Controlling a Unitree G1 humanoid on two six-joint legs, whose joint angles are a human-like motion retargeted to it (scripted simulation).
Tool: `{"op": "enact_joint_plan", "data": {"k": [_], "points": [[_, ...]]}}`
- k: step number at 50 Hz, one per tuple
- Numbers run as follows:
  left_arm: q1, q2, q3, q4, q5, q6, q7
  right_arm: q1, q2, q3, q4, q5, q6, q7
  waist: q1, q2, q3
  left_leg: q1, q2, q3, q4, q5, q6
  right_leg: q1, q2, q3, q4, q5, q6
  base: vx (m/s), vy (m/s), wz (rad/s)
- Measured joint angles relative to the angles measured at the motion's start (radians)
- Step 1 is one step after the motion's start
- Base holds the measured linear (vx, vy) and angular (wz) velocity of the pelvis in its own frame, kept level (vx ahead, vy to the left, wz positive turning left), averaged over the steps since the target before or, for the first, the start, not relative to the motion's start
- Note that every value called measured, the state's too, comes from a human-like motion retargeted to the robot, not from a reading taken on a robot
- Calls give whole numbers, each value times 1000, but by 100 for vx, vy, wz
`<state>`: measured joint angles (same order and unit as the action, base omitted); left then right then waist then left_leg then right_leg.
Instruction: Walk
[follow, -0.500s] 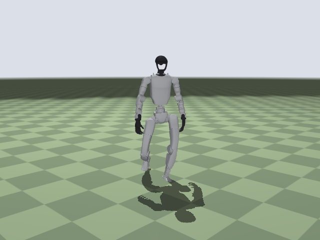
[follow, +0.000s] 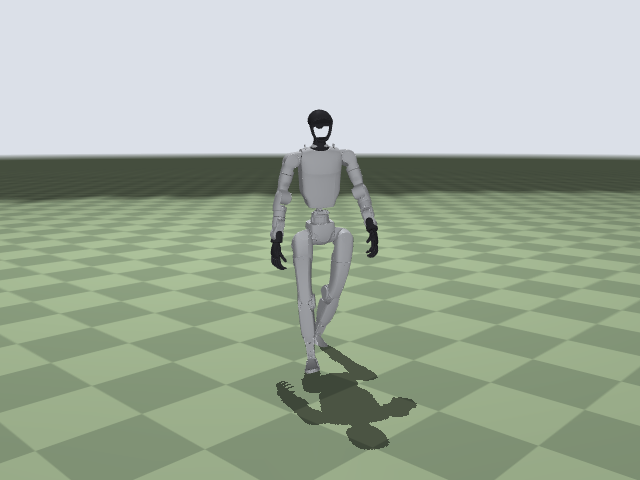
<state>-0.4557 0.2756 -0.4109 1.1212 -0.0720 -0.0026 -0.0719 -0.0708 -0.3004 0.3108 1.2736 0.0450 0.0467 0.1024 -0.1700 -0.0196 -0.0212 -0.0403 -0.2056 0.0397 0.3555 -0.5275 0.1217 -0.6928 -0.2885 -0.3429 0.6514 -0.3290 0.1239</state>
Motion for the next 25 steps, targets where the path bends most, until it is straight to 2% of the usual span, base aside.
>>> {"op": "enact_joint_plan", "data": {"k": [5, 8, 10, 12, 13, 15, 17, 21, 25], "points": [[51, -29, 1, -2, -3, -2, -36, 30, -8, -29, 23, 2, 1, 2, 0, 30, -24, 3, 68, 47, 174, -76, -19, 39, 13, -22, 75, 19, -40, 52, -15, 34], [109, -45, 3, 31, -4, 4, -50, 41, -20, -40, 33, 12, -5, -8, 10, 68, -25, -27, 147, 58, 360, -63, -62, 84, 63, -33, 114, -24, -90, 45, -19, 4], [145, -59, 10, 71, -5, 6, -59, 38, -39, -37, 37, 24, -12, -15, 34, 175, -8, -84, 325, 69, 581, -26, -125, 187, 216, -98, -3, -3, -140, 40, -20, -28], [185, -61, 7, 102, -6, 15, -62, 35, -46, -34, 30, 30, -17, -23, 49, 199, -3, -133, 419, 100, 747, 77, -141, 207, 251, -103, 23, -32, -173, 37, -18, -12], [203, -61, 7, 117, -5, 19, -64, 31, -52, -32, 25, 33, -19, -27, 59, 210, 0, -166, 465, 107, 832, 116, -142, 221, 275, -107, 25, -45, -188, 37, -18, -16], [224, -56, 16, 147, -3, 24, -70, 8, -71, -26, 13, 38, -20, -29, 90, 269, 5, -263, 594, 87, 988, 159, -141, 293, 394, -124, -112, -8, -217, 38, -18, -34], [258, -52, 24, 166, -4, 31, -64, -4, -80, -19, 1, 37, -23, -40, 121, 282, 14, -322, 657, 92, 1083, 136, -114, 317, 429, -115, -99, -31, -225, 38, -12, -37], [302, -32, 64, 193, -18, 35, -49, -58, -101, -8, -22, 35, -25, -51, 179, 283, 36, -444, 705, 94, 1117, 44, -77, 424, 499, -66, -202, -30, -220, 40, -9, -40], [352, -16, 114, 210, -46, 27, -27, -109, -109, 6, -49, 34, -34, -61, 221, 266, 65, -514, 690, 120, 969, -35, -73, 529, 518, 3, -260, -50, -203, 39, -2, -46]]}}
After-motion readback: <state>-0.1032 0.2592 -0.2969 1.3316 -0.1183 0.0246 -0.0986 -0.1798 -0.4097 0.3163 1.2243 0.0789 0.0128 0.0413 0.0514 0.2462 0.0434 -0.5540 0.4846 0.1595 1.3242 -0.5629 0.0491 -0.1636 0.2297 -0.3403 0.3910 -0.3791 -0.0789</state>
